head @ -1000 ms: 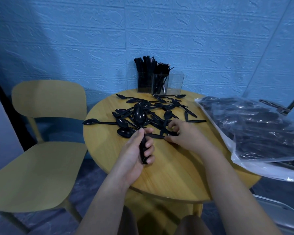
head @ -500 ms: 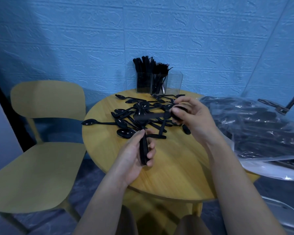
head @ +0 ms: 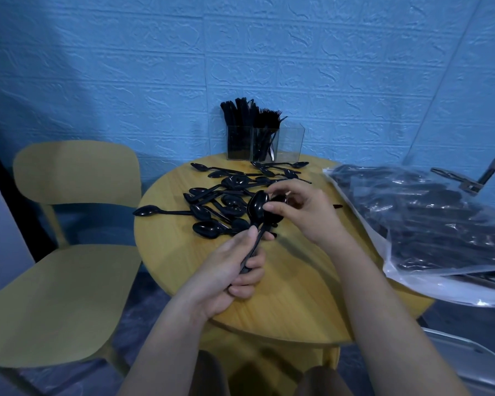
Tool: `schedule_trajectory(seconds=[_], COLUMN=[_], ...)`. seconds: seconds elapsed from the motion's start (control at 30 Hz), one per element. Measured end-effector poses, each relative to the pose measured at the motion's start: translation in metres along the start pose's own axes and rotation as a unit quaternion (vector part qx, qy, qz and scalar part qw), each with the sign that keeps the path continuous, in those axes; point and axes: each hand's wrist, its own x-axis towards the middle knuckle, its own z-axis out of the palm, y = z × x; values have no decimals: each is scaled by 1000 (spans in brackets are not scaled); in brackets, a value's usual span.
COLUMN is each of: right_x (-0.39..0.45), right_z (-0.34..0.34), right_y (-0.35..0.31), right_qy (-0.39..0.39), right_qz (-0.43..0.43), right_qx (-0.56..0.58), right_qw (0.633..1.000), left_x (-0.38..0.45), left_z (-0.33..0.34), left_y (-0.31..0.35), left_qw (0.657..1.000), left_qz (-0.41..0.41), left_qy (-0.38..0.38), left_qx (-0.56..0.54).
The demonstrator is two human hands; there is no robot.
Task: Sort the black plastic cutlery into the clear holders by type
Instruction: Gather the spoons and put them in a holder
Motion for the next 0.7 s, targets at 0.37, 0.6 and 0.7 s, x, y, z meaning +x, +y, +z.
schedule_trajectory(seconds=[0.37, 0.6, 0.7], right_x=[-10, -10, -10], right_z=[-25, -23, -29], right_y=[30, 24, 25], right_qy=[-33, 13, 132], right_qz=[280, 252, 237], right_qx=[-358, -359, -308], right_qw=[890, 899, 912], left_x=[0, -1, -2], left_z=[1, 1, 0], left_y=[0, 0, 0], left_qw=[999, 997, 996], left_qz=[19, 26, 28], left_qy=[9, 21, 24], left_qx=[-48, -65, -78])
